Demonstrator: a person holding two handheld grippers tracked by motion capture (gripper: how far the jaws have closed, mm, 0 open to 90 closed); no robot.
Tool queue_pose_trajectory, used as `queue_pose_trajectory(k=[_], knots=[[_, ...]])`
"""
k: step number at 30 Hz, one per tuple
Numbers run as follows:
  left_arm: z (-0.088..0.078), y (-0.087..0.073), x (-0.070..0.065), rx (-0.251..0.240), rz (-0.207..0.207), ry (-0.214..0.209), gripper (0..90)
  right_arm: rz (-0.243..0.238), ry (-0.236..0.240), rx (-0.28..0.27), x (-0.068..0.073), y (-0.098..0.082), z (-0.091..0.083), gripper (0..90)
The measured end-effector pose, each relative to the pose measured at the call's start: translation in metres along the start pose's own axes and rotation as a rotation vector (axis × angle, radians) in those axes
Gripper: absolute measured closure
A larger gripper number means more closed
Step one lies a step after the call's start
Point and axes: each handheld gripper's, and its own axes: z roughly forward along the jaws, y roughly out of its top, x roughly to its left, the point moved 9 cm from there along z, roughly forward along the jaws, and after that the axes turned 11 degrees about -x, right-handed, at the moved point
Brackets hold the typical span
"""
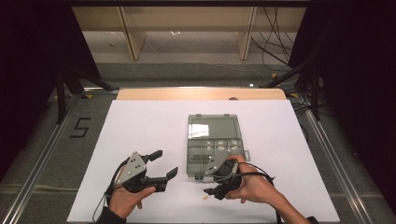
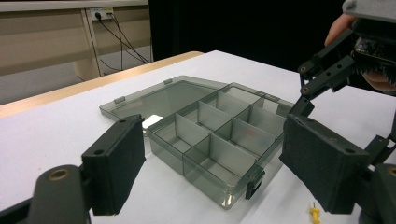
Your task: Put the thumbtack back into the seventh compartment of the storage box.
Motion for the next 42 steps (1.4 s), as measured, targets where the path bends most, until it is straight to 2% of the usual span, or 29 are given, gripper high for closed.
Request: queue_pose_trajectory(k=[4,7,8,17,23,28,29,30,38,39,41,42], knots=[[-0.001,-0.001,0.0,0.011,-0.007,0.012,20.9,-0.003,0.008,0.009,0.003,-0.001,0.003,37.5],[0.0,0.0,-0.001,-0.001,-0.01,0.003,20.9,-0.005,0.021,0.021,0.005,-0.003,0.006,37.8],[0.0,0.0,0.0,0.001,0.001,0.0,20.9,-0.002,0.026,0.024,0.007,-0.004,0.007,37.8],[-0.001,-0.001,0.0,0.01,-0.002,0.011,20.9,-0.016,0.044,0.045,0.012,-0.008,0.014,39.5],[0.0,0.0,0.0,0.0,0.001,0.002,20.9,-0.028,0.068,0.065,0.016,-0.012,0.021,41.8],[0.0,0.0,0.0,0.0,0.002,0.001,20.9,-0.034,0.076,0.087,0.02,-0.016,0.026,44.7],[0.0,0.0,-0.001,0.0,-0.01,0.005,20.9,-0.036,0.081,0.092,0.021,-0.017,0.027,45.5],[0.0,0.0,0.0,0.0,0.002,0.002,20.9,-0.037,0.085,0.093,0.022,-0.017,0.029,46.3],[0.0,0.0,0.0,0.001,0.004,0.0,20.9,-0.07,0.103,0.116,0.024,-0.021,0.035,56.5],[0.0,0.0,-0.001,0.001,-0.013,0.005,20.9,-0.064,0.099,0.118,0.025,-0.022,0.036,57.6],[0.0,0.0,-0.001,0.002,-0.015,0.009,20.9,-0.066,0.117,0.123,0.026,-0.023,0.037,59.4],[-0.001,0.0,0.0,0.012,-0.003,0.012,20.9,-0.08,0.104,0.127,0.023,-0.024,0.038,60.0]])
